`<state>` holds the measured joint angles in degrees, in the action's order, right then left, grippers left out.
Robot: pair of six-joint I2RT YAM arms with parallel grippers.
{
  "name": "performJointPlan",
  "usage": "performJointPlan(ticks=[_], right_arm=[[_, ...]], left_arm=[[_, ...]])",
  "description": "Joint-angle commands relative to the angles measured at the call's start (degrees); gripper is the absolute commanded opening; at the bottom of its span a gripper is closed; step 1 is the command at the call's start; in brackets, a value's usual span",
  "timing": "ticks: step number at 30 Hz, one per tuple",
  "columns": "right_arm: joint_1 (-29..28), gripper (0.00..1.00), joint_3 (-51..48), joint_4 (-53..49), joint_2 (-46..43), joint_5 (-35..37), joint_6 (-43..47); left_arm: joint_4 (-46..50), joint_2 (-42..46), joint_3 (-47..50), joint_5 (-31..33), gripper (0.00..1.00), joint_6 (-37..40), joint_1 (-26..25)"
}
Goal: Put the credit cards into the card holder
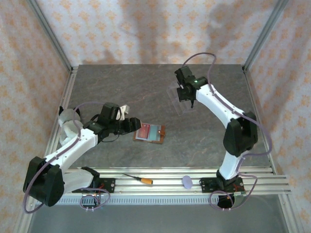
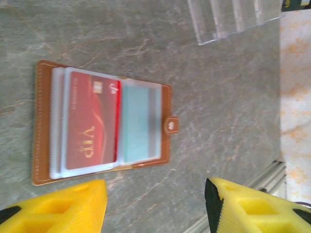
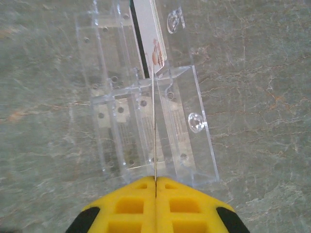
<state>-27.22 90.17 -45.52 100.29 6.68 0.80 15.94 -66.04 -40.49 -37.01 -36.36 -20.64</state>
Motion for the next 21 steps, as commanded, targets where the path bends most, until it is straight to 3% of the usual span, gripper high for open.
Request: performJointPlan(ticks=[1,9,16,21], right_arm=[[0.0,0.0,-3.9,3.2,-7.2,-6.4,-5.2],[0.1,0.0,-12.8,12.0,-19.2,-26.1,-16.1],[0.1,0.0,-22.1,28.4,-22.9,-52.2,-31.0],[0.0,0.0,-27.7,37.1,-25.3,-60.8,-36.5]], left_arm=[[-6.2,2.3,-1.1,-4.9,0.57,-5.0,-0.3],[-15.0,3.9,-2.6,-9.9,0.57,-11.9,-1.1],[-27.1,3.2,-1.5,-13.3,0.58,-20.3,-1.9],[-35.2,1.1,-0.6,-15.5,0.58,-23.9,-2.5]])
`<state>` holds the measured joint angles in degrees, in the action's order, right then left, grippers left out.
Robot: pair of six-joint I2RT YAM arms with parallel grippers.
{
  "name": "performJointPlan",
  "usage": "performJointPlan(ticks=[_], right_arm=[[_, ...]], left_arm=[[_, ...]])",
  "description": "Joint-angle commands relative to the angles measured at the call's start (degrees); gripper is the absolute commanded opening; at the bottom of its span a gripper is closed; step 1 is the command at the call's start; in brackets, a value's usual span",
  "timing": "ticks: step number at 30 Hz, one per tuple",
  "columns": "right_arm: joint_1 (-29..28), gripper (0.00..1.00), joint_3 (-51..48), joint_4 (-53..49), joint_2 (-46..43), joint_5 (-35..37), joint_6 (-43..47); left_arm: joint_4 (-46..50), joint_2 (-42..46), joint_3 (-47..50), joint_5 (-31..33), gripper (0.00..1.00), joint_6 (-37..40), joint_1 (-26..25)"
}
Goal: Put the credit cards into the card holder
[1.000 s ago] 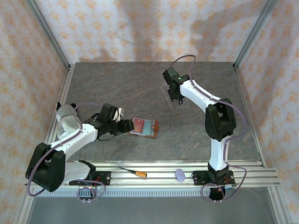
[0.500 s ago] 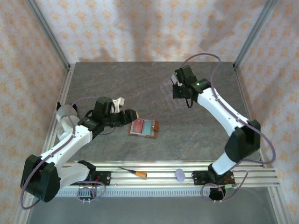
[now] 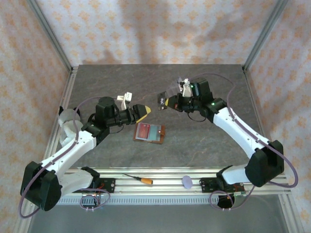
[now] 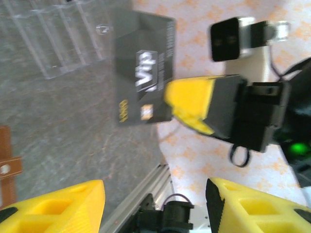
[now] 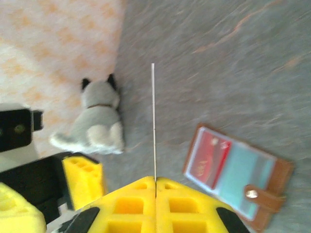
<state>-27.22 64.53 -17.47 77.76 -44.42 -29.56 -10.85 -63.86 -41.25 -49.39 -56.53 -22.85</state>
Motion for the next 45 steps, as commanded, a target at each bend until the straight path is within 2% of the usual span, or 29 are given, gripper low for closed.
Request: performJointPlan(ticks=[1,6,13,17,25,28,32,36,37,38,40,41,43,45], right_arm=[[0.1,0.0,-3.3,10.5,-3.6,-10.0,-7.0],[0.0,0.0,-9.0,20.2,-5.9,-13.6,-12.0],[0.0,0.0,-10.3,20.5,-7.4,-14.6,-12.3],[-0.3,0.0,-11.3,23.7,-6.8,-17.1,-14.4],[-0.8,0.0,-12.0,22.5,-7.1,-18.9,-12.6],[-1.1,0.0,-12.4,23.7,-7.0,-19.8,-13.6],[-1.3,0.0,-12.7,22.8,-6.8,-19.6,-12.3],[-1.4,0.0,-13.1,23.1,-6.2,-19.7,-12.2],[-1.4,0.0,-13.2,22.7,-6.1,-19.5,-12.0],[-1.4,0.05,-13.1,22.0,-6.0,-19.1,-11.5],[-1.4,0.06,-12.6,20.4,-5.7,-18.5,-10.4],[-1.4,0.1,-12.1,19.0,-5.5,-17.9,-9.7],[-1.4,0.33,-10.8,14.5,-5.2,-16.4,-6.9],[-1.4,0.44,-9.1,7.8,-4.5,-13.1,-2.4]], left_arm=[[-10.2,-1.6,0.4,-3.5,0.57,-4.5,-0.4],[-12.0,-3.2,0.4,-3.9,0.54,-5.1,-0.5],[-9.8,-3.6,0.3,-3.5,0.54,-3.5,-0.5],[-13.8,-4.1,1.2,-4.3,0.53,-5.3,-0.5],[-16.7,-5.7,2.3,-5.7,0.29,-6.2,-0.5],[-18.3,-5.9,2.9,-5.7,0.26,-7.0,-0.5],[-18.9,-6.4,3.1,-6.2,0.11,-6.9,-0.5],[-23.0,-6.4,4.5,-6.8,0.0,-8.9,-0.5],[-23.0,-6.4,4.6,-6.9,0.0,-8.6,-0.5],[-22.7,-6.5,4.6,-7.1,0.0,-8.6,-0.5],[-22.6,-6.5,4.8,-7.2,0.0,-8.5,-0.5],[-22.7,-6.3,5.1,-7.1,0.0,-8.4,-0.5],[-21.2,-5.9,5.5,-6.6,0.0,-7.2,-0.5],[-15.9,-5.6,5.0,-6.0,0.0,-4.1,-0.5]])
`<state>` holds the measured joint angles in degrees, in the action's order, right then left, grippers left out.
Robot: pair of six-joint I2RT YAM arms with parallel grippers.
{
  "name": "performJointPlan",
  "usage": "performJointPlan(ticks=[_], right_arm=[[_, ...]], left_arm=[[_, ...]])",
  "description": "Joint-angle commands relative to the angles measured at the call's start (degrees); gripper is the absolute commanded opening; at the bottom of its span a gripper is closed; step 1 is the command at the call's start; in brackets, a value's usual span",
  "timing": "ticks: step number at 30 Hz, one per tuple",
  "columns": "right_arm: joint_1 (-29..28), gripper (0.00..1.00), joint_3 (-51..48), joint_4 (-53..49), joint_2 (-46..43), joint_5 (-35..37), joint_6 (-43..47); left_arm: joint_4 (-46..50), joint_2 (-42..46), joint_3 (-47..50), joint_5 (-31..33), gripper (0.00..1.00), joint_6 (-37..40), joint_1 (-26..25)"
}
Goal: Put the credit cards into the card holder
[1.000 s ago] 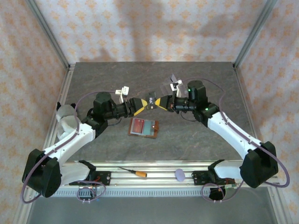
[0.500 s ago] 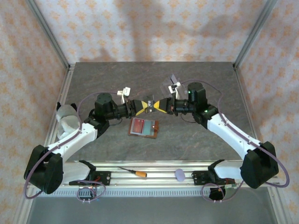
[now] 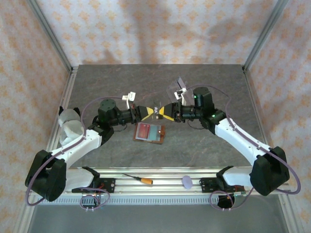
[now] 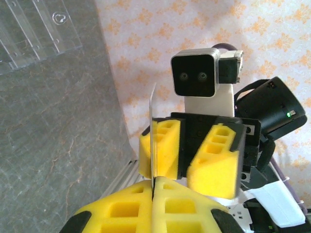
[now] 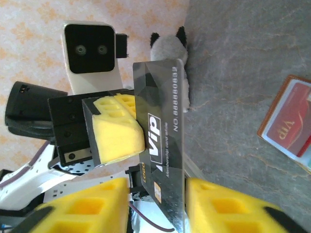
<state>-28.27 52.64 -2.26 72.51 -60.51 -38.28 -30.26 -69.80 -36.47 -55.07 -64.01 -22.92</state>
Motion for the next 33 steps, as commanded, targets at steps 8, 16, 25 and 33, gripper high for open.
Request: performJointPlan(ticks=[8,16,25,33], right_arm=[[-0.4,0.65,2.0,-16.3,7.1,13.6,12.9],[-2.9,0.64,-1.0,-16.6,10.9,23.3,12.9],[-9.3,0.65,-1.9,-10.5,17.4,32.1,9.3],[-9.3,0.64,-1.2,-11.3,19.3,30.4,10.6]], left_arm=[[33.4,-0.4,-4.9,8.1,0.0,23.0,-0.5],[47.5,-7.0,-8.7,14.5,0.0,35.8,-0.5],[49.9,-15.8,-11.9,14.3,0.0,41.5,1.3],[50.0,-20.8,-12.9,12.3,0.0,44.2,3.0]])
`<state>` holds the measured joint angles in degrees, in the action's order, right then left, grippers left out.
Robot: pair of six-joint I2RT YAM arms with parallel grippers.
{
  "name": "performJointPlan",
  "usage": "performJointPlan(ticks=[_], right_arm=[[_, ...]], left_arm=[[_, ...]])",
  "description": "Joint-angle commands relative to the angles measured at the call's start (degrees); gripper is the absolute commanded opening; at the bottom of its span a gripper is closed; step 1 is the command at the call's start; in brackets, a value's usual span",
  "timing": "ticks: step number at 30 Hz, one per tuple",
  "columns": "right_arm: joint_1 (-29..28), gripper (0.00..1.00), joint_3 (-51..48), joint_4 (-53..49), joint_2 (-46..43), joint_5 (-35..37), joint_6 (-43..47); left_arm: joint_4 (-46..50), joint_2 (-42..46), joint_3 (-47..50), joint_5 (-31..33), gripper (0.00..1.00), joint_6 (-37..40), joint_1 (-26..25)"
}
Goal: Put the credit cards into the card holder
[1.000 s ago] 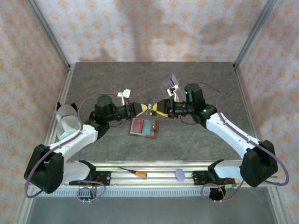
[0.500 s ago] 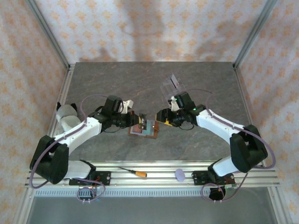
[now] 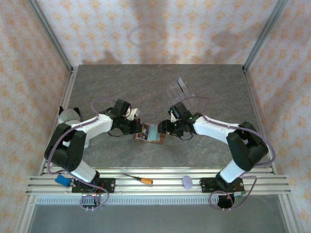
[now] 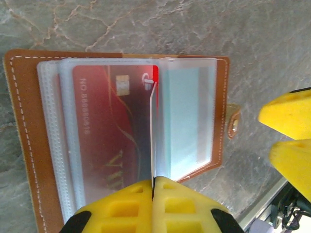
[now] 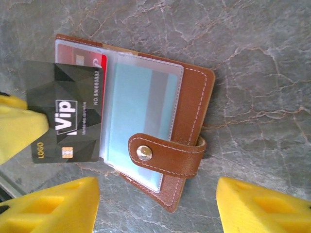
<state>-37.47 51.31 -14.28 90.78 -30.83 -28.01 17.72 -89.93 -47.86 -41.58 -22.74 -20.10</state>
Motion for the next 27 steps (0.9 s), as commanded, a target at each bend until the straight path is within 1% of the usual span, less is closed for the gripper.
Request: performJointPlan(ticks=[1,12,20,27], right_arm=[[-0.1,0.64,0.2,0.7,1.6,0.4,0.2],[-0.2,0.61,-0.2,1.0,2.4,1.1,0.0],[-0.2,0.6,0.1,0.9,3.2,0.5,0.1],[-0.2,0.58,-0.1,1.3,4.0,0.1,-0.1]], left_arm=[[2.0,-0.8,-1.5,-1.3,0.0,3.1,0.3],[1.0,-2.3,-1.8,-4.5,0.0,3.4,1.6],[0.8,-4.1,-2.1,-5.5,0.0,3.1,1.6],[1.7,-2.6,-2.3,-5.0,0.0,2.9,1.6]])
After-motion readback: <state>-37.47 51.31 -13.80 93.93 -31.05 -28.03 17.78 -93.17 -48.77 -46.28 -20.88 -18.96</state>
